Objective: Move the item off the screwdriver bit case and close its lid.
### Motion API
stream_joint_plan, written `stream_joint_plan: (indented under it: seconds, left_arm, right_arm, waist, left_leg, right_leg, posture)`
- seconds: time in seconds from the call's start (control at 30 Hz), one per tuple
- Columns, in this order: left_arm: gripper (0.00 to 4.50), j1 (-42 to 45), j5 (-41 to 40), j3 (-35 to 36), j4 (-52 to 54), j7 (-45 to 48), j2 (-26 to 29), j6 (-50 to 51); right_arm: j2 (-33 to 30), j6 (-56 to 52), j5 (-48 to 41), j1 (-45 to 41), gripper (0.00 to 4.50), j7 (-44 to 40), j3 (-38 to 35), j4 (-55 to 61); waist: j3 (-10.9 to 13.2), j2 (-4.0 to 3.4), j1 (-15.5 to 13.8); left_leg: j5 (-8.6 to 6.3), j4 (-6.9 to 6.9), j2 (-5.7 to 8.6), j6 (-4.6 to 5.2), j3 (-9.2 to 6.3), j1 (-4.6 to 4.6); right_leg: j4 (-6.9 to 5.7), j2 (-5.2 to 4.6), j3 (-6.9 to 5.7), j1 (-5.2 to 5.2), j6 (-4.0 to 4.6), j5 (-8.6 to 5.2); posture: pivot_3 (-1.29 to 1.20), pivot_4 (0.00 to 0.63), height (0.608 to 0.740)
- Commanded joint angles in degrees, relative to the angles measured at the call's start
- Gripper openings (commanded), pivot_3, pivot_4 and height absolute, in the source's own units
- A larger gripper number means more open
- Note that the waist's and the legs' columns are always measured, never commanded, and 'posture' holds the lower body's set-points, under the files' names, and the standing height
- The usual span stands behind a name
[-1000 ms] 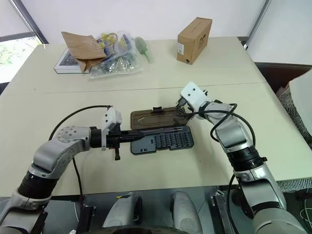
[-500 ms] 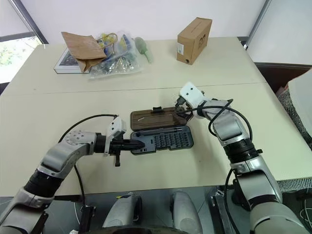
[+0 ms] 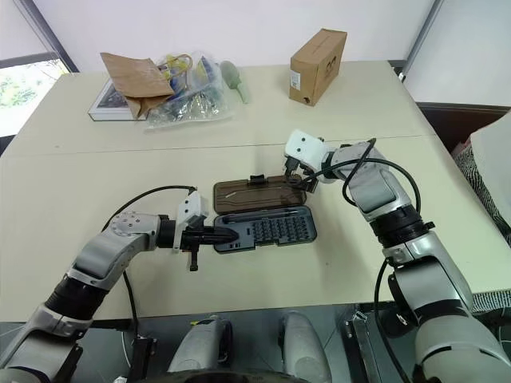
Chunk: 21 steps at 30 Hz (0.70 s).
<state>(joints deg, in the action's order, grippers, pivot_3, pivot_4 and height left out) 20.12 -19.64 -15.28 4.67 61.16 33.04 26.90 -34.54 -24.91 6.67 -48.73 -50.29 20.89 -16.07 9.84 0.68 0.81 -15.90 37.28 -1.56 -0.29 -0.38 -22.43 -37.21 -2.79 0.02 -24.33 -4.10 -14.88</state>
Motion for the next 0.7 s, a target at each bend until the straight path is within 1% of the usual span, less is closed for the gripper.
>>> stream_joint_plan:
  seconds: [0.03,0.43,0.7]
  left_arm:
    - [0.04,-0.69,2.05,-1.17,-1.14,-0.57,-0.17,-0.21]
    - [0.04,-2.13,2.06,-0.16,0.90,-1.67,-0.10,-0.23]
    - [0.04,-2.33,2.16,-0.20,1.23,-2.40,-0.59,-0.69]
  right_arm:
    - [1.38,3.09,1.20,-2.30,4.50,-0.15,-0.15,-3.72]
    - [6.15,5.31,0.38,-6.44,4.50,-1.32,-1.99,-18.11]
    - [6.88,3.12,-0.31,-9.25,4.50,-6.50,-2.95,-24.97]
  waist:
    - [0.00,0.00,0.00]
    - [-0.01,-0.01,0.09]
    - [-0.01,-0.02,0.07]
  left_leg:
    - [0.00,0.00,0.00,0.00,0.01,0.00]
    - [0.00,0.01,-0.02,0.00,0.02,0.01]
    - [0.00,0.02,-0.03,0.00,0.03,0.03]
  right_leg:
    - [0.00,0.00,0.00,0.00,0.00,0.00]
    - [-0.04,0.00,0.01,0.00,0.01,0.01]
    - [-0.06,0.00,0.02,0.00,0.03,0.02]
  posture:
    - [0.00,0.150,0.740]
    - [0.00,0.150,0.740]
    - [0.00,0.150,0.740]
